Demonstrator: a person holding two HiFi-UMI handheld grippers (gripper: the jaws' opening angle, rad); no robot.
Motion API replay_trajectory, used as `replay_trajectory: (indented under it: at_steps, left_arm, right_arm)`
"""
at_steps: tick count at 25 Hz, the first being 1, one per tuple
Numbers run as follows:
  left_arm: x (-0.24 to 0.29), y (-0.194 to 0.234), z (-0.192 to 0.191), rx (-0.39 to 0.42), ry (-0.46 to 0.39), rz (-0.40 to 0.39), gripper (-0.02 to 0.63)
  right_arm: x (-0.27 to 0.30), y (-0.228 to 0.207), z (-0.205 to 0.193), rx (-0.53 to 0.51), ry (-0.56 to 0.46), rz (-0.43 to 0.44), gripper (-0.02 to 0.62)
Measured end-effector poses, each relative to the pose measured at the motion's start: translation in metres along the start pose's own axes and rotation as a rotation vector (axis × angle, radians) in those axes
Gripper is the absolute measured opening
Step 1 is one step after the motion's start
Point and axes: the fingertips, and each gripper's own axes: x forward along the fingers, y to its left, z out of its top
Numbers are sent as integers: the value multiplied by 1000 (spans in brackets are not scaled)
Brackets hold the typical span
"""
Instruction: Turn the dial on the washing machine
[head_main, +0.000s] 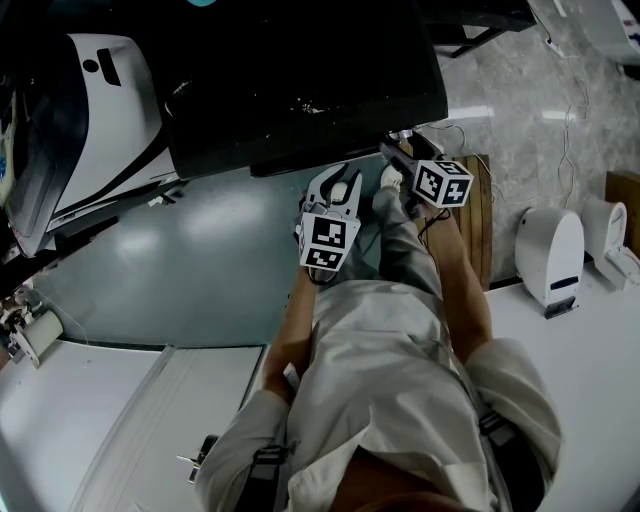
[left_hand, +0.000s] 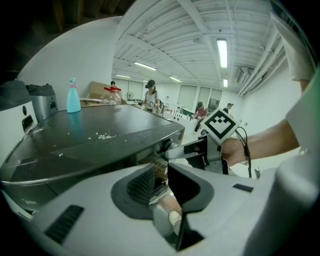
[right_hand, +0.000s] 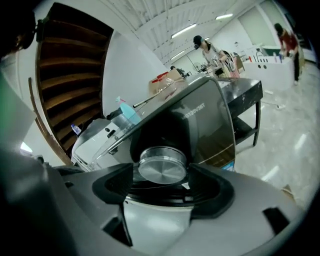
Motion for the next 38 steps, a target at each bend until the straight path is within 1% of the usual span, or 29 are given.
replay_trajectory:
  at_steps: [4,16,19,20,24,27,31,38]
  left_arm:
    - [-2,2,0,0,-1,2,87]
    - [-5,2,-4,-1,1,6,87]
    - [-6,1,-5,0,7,4,87]
    - [-6,1,-5,2,8,4,89]
    - [-6,1,-6,3,9,8,89]
    - [-7,2,-6,1,10,7,89]
    - [-8,4,-7,1,8,11,87]
    - [-8,4,-7,-2,7,12,87]
  right_arm:
    - [0,2,-1,-106,16,-69,348]
    - [-3,5,2,-429,-6,-274,348]
    - [-4,5,1,-497,-5,-334,347]
    - [-5,6,2,-512,-7,-349,336]
    - [-6,4,2,-528,-19,-391,290]
    - [-6,3,3,-529,-20,-399,281]
    - [-6,4,4,-505,-27,-383,276]
    - [-7,2,3,-426,-48,-334,273]
